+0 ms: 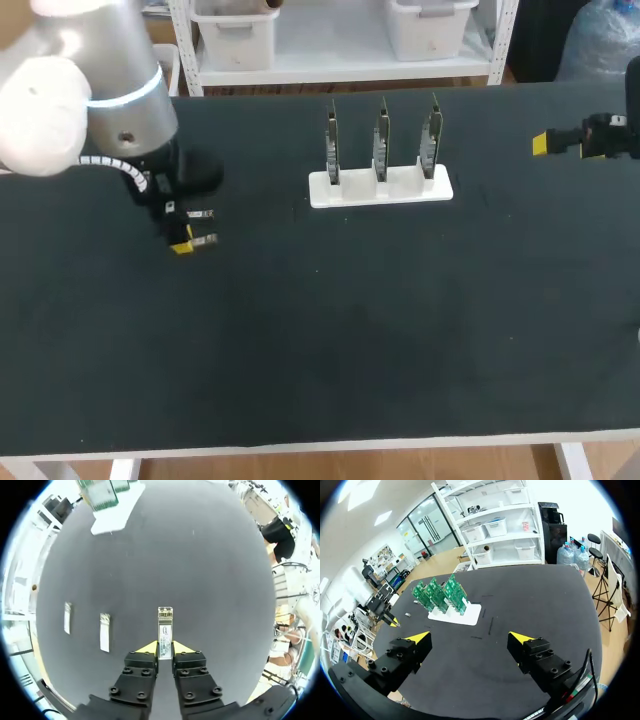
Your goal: Pick up the optical module with the left hand, and insert it into the network port with the right hand.
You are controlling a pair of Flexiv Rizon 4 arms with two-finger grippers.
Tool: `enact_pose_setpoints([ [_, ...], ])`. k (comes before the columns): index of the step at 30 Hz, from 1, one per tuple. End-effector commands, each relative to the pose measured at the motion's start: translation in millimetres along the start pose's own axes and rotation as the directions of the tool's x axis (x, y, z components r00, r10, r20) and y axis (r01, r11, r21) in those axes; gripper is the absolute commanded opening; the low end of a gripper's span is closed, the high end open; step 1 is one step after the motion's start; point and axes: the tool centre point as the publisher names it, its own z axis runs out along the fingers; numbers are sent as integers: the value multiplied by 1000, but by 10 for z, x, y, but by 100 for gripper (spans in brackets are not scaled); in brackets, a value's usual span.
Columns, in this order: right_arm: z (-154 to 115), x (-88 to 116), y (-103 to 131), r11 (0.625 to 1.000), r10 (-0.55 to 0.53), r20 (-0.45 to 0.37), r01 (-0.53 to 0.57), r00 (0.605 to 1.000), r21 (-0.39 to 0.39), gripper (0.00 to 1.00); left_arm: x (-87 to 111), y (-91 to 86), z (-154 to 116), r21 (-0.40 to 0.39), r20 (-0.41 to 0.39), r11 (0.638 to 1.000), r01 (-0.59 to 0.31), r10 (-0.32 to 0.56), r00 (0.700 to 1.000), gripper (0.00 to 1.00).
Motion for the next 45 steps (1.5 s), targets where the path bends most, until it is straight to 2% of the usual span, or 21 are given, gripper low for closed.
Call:
enact_pose_setpoints([
  [1,0,0,0,1000,0,0,0,1000,0,100,-22,-115,-168,-44,112,999,-5,10,994,0],
  [4,0,0,0,1000,0,0,0,1000,0,100,-171,-161,-226,-64,273,997,-35,51,961,0],
  [6,0,0,0,1000,0,0,0,1000,0,100,-248,-188,-212,-70,391,996,-64,86,917,0],
  [9,0,0,0,1000,0,0,0,1000,0,100,-304,-218,-148,-92,463,991,-93,125,877,0],
  [10,0,0,0,1000,0,0,0,1000,0,100,-314,-228,-126,-88,478,993,-78,111,872,0],
  [11,0,0,0,1000,0,0,0,1000,0,100,-320,-239,-112,-103,481,989,-106,143,865,0],
  [12,0,0,0,1000,0,0,0,1000,0,100,-337,-253,-109,-98,448,989,-109,142,883,0],
  [13,0,0,0,1000,0,0,0,1000,0,100,-348,-260,-109,-115,477,985,-127,167,863,0],
  [14,0,0,0,1000,0,0,0,1000,0,100,-356,-277,-119,-105,441,985,-139,171,881,0],
  [15,0,0,0,1000,0,0,0,1000,0,100,-376,-277,-111,-110,441,981,-158,191,877,0],
  [16,0,0,0,1000,0,0,0,1000,0,100,-387,-286,-113,-126,471,976,-180,218,855,0],
  [17,0,0,0,1000,0,0,0,1000,0,100,-411,-303,-110,-117,423,976,-186,219,879,0],
  [19,0,0,0,1000,0,0,0,1000,0,100,-454,-328,-102,-136,436,966,-218,256,863,0],
  [21,0,0,0,1000,0,0,0,1000,0,100,-479,-346,-85,-116,393,966,-231,259,882,0],
  [45,0,0,0,1000,0,0,0,1000,0,100,-479,-346,-85,-116,393,966,-231,259,882,0],
])
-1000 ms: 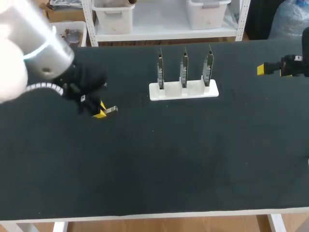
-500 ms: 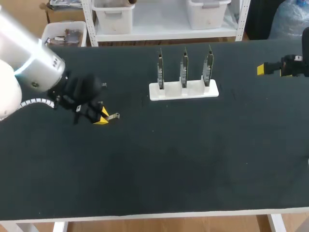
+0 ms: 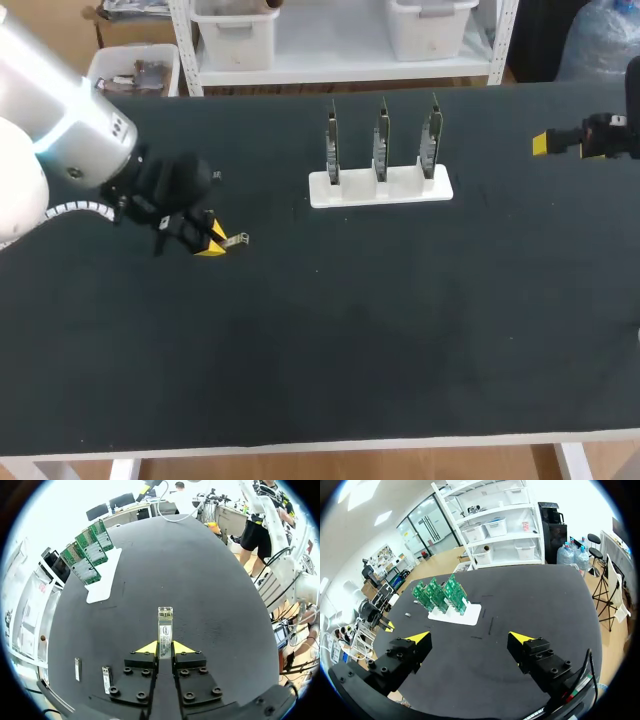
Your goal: Pick up the optical module with the left hand, and insert it into the network port with the right hand.
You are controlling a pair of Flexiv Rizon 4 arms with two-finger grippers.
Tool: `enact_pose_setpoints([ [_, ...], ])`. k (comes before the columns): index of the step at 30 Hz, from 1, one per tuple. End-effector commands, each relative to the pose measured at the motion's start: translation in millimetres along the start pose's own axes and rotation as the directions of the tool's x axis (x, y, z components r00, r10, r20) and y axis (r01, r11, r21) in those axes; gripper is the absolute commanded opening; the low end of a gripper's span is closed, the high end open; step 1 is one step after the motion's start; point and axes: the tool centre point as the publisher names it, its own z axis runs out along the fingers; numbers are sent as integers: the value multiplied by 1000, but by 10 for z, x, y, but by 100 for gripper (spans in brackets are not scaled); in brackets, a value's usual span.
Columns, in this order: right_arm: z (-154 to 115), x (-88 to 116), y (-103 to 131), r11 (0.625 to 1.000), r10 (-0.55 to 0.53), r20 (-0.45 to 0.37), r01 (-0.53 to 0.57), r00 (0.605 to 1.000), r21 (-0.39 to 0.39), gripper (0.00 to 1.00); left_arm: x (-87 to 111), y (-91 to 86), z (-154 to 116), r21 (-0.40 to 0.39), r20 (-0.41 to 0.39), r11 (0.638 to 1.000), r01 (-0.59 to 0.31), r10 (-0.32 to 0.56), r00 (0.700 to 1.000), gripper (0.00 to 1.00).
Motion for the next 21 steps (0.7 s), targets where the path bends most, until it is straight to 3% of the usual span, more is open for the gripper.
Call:
enact_pose_setpoints([
  [1,0,0,0,1000,0,0,0,1000,0,100,14,25,-13,4,7,1000,-1,1,1000,0],
  [10,0,0,0,1000,0,0,0,1000,0,100,-160,261,-168,-67,8,997,30,-29,1000,0],
  [21,0,0,0,1000,0,0,0,1000,0,100,-429,441,-322,-139,129,989,44,-26,991,0],
])
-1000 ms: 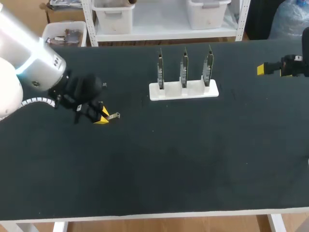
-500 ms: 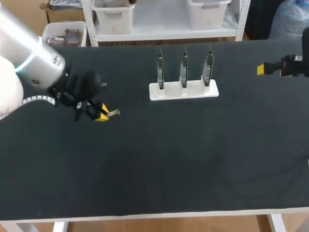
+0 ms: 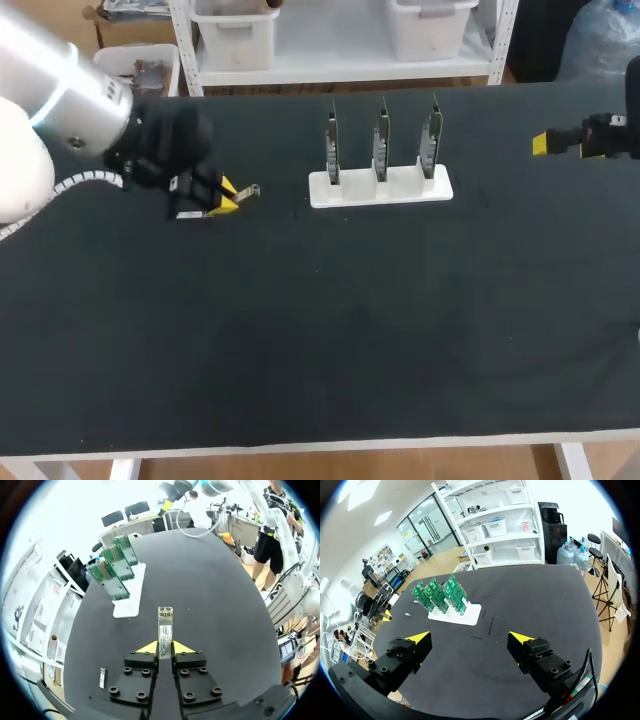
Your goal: Pick up the optical module with the left hand, and insert it into the network port with the right hand.
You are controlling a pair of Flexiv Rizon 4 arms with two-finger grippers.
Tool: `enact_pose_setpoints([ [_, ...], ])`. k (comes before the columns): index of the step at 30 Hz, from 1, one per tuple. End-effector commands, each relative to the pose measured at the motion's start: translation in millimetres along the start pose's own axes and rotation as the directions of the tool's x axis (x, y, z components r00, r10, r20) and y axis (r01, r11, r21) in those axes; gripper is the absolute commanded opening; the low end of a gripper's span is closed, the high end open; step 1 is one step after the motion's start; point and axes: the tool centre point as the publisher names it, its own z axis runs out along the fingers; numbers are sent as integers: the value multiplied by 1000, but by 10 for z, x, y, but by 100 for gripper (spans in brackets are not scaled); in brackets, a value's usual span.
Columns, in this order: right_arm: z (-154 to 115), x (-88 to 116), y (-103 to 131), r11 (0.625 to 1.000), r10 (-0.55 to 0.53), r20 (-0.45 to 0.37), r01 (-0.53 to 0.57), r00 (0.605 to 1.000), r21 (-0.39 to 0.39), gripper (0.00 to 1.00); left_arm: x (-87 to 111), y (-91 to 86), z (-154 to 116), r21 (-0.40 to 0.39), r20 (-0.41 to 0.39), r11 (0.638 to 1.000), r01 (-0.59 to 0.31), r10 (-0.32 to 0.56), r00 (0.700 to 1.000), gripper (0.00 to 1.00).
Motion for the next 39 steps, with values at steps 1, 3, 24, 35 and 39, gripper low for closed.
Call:
enact_pose_setpoints([
  [1,0,0,0,1000,0,0,0,1000,0,100,-69,3,-25,-18,56,1000,-12,13,998,0],
  [3,0,0,0,1000,0,0,0,1000,0,100,-137,29,-32,-21,77,1000,-21,22,997,0],
  [24,0,0,0,1000,0,0,0,1000,0,100,-318,146,-131,-91,381,993,-70,100,919,0],
  [35,0,0,0,1000,0,0,0,1000,0,100,-318,146,-131,-91,381,993,-70,100,919,0],
  [39,0,0,0,1000,0,0,0,1000,0,100,-318,146,-131,-91,381,993,-70,100,919,0],
])
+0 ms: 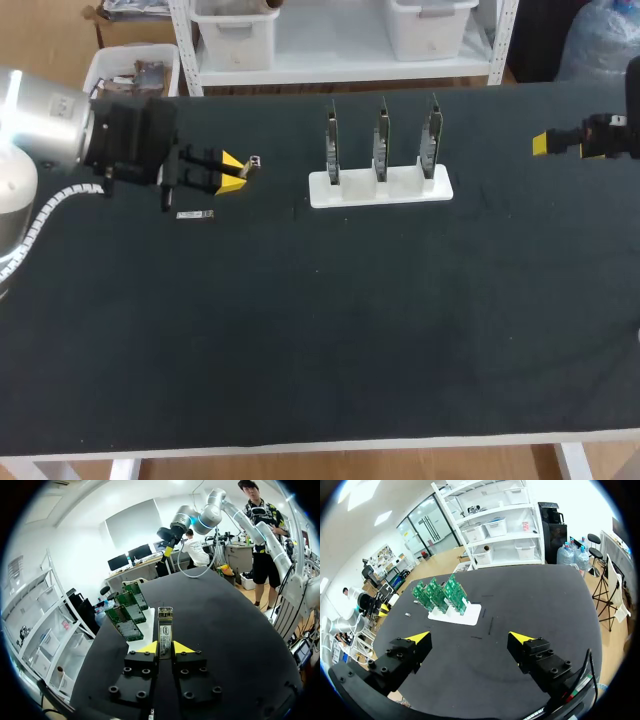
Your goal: Pick up the optical module with the left hand, and insert it into the network port with the right hand.
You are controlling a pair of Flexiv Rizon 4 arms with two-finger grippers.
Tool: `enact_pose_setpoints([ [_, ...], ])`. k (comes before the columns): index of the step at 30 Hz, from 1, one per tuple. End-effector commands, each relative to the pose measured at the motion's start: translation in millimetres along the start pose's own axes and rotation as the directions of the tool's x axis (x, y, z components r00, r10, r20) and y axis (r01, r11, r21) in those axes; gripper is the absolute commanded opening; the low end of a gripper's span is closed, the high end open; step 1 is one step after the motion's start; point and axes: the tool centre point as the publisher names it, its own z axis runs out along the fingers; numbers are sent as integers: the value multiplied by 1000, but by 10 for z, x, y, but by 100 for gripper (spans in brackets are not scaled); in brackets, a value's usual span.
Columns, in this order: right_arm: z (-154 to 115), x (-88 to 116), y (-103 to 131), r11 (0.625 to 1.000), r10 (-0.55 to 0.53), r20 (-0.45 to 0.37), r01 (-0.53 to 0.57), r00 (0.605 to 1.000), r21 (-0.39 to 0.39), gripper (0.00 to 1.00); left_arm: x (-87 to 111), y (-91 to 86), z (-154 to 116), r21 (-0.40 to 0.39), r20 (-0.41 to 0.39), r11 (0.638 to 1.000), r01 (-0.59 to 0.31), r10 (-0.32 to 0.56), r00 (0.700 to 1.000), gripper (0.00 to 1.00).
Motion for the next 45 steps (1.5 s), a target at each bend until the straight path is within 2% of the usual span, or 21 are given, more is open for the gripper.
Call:
enact_pose_setpoints([
  [1,0,0,0,1000,0,0,0,1000,0,100,11,-6,4,-4,4,1000,-3,3,1000,0],
  [32,0,0,0,1000,0,0,0,1000,0,100,11,-6,4,-4,4,1000,-3,3,1000,0],
  [33,0,0,0,1000,0,0,0,1000,0,100,141,68,-125,-36,-65,999,26,-28,997,0],
  [35,0,0,0,1000,0,0,0,1000,0,100,282,205,-393,-118,-66,987,106,-114,991,0],
  [37,0,0,0,1000,0,0,0,1000,0,100,312,329,-599,-170,-68,976,140,-153,986,0],
  [38,0,0,0,1000,0,0,0,1000,0,100,270,423,-697,-177,-90,976,124,-141,986,0],
  [41,0,0,0,1000,0,0,0,1000,0,100,124,548,-756,-166,-134,983,79,-101,986,0],
  [45,0,0,0,1000,0,0,0,1000,0,100,-34,629,-666,-118,-111,989,90,-103,988,0],
])
